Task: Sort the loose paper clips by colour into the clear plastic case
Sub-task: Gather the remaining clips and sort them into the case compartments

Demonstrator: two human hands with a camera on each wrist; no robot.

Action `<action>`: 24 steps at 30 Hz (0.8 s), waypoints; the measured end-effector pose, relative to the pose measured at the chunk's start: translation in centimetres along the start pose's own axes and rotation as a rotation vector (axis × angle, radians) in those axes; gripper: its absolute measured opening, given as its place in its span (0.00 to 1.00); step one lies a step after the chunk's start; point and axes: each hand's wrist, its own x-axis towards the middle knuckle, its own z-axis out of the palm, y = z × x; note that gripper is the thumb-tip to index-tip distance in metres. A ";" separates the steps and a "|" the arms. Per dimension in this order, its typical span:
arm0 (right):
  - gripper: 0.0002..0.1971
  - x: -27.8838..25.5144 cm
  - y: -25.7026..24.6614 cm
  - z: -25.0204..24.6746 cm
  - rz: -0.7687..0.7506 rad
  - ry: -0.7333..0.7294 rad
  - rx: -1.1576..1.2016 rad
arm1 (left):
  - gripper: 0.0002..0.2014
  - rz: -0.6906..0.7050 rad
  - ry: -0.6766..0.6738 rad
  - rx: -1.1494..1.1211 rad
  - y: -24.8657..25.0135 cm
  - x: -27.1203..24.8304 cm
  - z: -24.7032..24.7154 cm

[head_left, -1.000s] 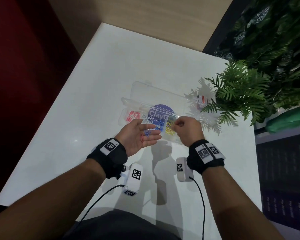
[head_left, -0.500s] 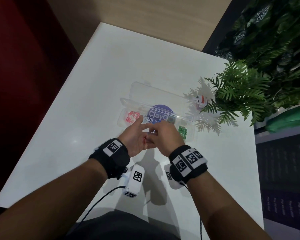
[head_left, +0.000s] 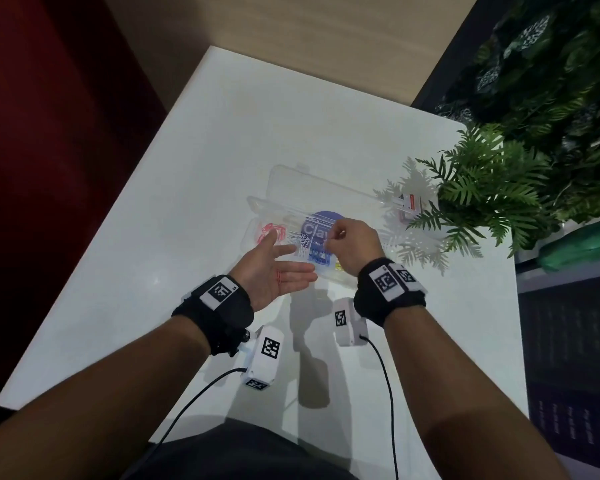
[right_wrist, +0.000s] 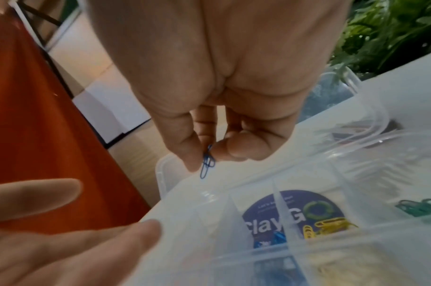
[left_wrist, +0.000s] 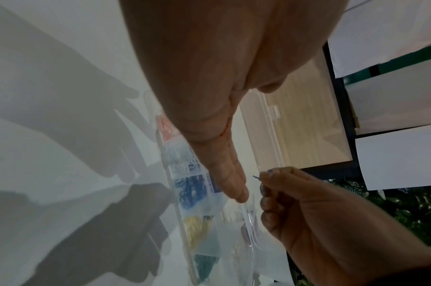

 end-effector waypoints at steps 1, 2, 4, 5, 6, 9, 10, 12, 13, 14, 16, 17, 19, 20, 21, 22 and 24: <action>0.01 0.5 0.2 0.1 0.029 -0.006 0.006 | 0.30 0.004 0.007 -0.011 0.1 -0.1 -0.1; 0.02 0.9 0.4 0.4 0.056 -0.021 0.008 | 0.30 0.007 0.012 -0.020 0.1 -0.1 -0.2; 0.05 1.5 0.8 0.9 0.099 -0.046 0.002 | 0.30 0.013 0.016 -0.037 0.3 0.0 -0.4; 0.06 1.4 0.8 1.0 0.105 -0.036 -0.004 | 0.30 0.016 0.016 -0.047 0.4 0.0 -0.5; 0.07 1.2 0.7 1.1 0.093 -0.017 -0.011 | 0.30 0.019 0.019 -0.055 0.4 0.1 -0.6; 0.05 -1.0 -0.5 1.1 -0.047 -0.031 0.007 | 0.30 0.033 0.030 -0.076 0.6 0.4 -0.8; 0.05 -2.1 -1.2 1.4 -0.108 -0.082 0.024 | 0.30 0.037 0.036 -0.082 0.5 0.6 -0.8; 0.06 -3.8 -2.5 2.4 -0.194 -0.202 0.020 | 0.32 0.029 0.051 -0.082 0.5 0.8 -0.5; 0.06 -4.3 -2.9 3.1 -0.217 -0.237 -0.006 | 0.33 0.023 0.059 -0.070 0.4 0.8 -0.3; 0.07 -4.5 -3.1 3.8 -0.226 -0.251 -0.037 | 0.34 0.018 0.066 -0.055 0.4 1.0 -0.3; 0.09 -4.5 -3.5 4.7 -0.221 -0.250 -0.069 | 0.34 0.017 0.077 -0.031 0.3 1.1 -0.5; 0.10 -4.5 -3.6 4.9 -0.214 -0.252 -0.077 | 0.34 0.020 0.077 -0.023 0.2 1.1 -0.7; 0.10 -4.3 -4.1 5.1 -0.205 -0.267 -0.091 | 0.34 0.024 0.063 -0.026 0.2 1.1 -1.1; 0.08 -4.2 -4.3 5.0 -0.201 -0.274 -0.097 | 0.34 0.027 0.053 -0.037 0.3 1.1 -1.3; 0.07 -3.9 -4.5 5.0 -0.193 -0.275 -0.094 | 0.33 0.032 0.035 -0.054 0.5 0.9 -1.4; 0.07 -3.6 -4.8 4.9 -0.179 -0.268 -0.075 | 0.32 0.044 0.021 -0.074 0.7 0.7 -1.4; 0.10 -2.3 -5.2 4.8 -0.140 -0.222 0.000 | 0.30 0.090 0.028 -0.085 1.2 0.5 -1.7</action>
